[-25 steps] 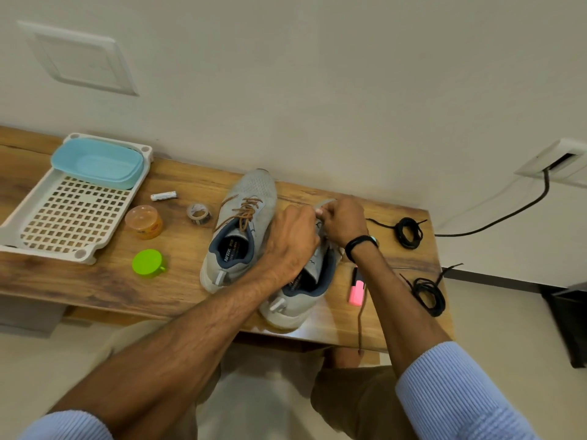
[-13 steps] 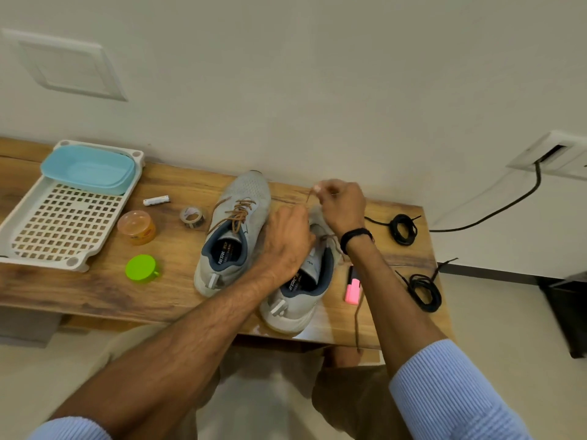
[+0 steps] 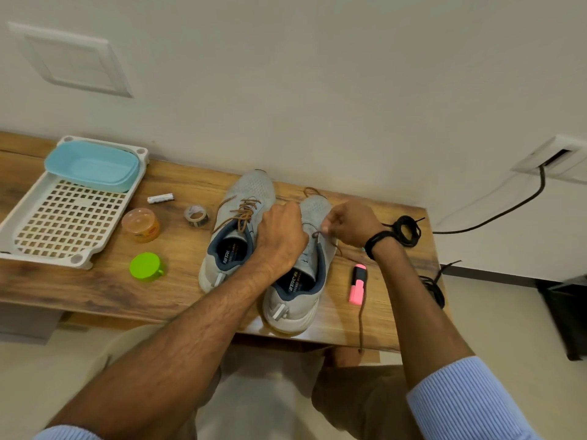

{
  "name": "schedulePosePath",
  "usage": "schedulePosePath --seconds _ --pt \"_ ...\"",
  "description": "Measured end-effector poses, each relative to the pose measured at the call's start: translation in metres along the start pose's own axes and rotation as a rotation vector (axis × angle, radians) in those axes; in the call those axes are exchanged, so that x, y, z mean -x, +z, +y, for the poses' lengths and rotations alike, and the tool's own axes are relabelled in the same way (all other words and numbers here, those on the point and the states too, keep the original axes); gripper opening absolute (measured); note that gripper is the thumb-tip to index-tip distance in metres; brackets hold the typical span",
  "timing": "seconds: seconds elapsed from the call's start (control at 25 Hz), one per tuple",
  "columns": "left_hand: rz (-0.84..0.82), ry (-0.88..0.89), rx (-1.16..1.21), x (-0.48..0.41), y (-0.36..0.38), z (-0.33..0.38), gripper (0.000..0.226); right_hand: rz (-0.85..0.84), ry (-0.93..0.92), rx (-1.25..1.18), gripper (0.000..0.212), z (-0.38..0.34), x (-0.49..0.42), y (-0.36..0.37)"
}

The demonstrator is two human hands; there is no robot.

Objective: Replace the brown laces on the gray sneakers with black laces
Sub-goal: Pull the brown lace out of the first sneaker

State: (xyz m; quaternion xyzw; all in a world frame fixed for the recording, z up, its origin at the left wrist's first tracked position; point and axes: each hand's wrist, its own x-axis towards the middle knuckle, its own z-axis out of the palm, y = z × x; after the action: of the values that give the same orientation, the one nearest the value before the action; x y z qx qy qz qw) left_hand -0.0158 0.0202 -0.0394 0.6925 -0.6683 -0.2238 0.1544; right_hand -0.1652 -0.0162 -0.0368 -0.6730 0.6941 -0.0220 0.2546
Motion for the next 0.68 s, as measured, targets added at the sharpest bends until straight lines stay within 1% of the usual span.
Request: schedulePosePath --seconds 0.04,0.08,0.16,0.24,0.28,0.32,0.4,0.44,0.48,0.6,0.68 --pt "-0.007 -0.006 -0.002 0.000 -0.001 0.000 0.022 -0.063 -0.006 0.017 0.007 -0.001 0.002 0.002" --pt "-0.014 -0.010 -0.001 0.000 -0.002 -0.001 0.022 -0.075 -0.008 0.039 0.009 -0.002 0.005 0.003" --pt "-0.019 -0.006 0.006 0.000 -0.004 0.000 0.016 -0.071 -0.013 0.123 0.023 -0.002 0.011 0.003" --pt "-0.028 -0.004 0.011 0.001 -0.006 0.002 0.012 -0.132 -0.001 0.119 0.035 -0.004 0.018 0.002" --pt "-0.029 -0.007 0.019 0.001 -0.007 0.002 0.013 -0.177 0.017 0.019 0.037 -0.005 0.022 0.001" --pt "-0.030 -0.012 0.029 0.001 -0.007 0.002 0.014 -0.223 0.049 -0.154 0.036 -0.007 0.025 0.000" --pt "-0.028 -0.017 0.046 0.001 -0.007 0.002 0.015 -0.305 0.105 -0.606 0.025 -0.012 0.033 -0.007" --pt "-0.029 -0.017 0.053 0.001 -0.008 0.001 0.014 -0.337 0.103 -0.818 0.019 -0.014 0.036 -0.012" --pt "-0.033 -0.015 0.059 0.000 -0.008 0.000 0.013 -0.360 0.071 -0.997 0.020 -0.015 0.038 -0.016" --pt "-0.040 -0.027 0.069 0.000 -0.008 0.000 0.018 -0.377 -0.097 -1.377 0.034 -0.015 0.038 -0.024" --pt "-0.041 -0.030 0.057 0.001 -0.008 0.001 0.010 -0.324 -0.183 -1.604 0.052 -0.014 0.034 -0.026"
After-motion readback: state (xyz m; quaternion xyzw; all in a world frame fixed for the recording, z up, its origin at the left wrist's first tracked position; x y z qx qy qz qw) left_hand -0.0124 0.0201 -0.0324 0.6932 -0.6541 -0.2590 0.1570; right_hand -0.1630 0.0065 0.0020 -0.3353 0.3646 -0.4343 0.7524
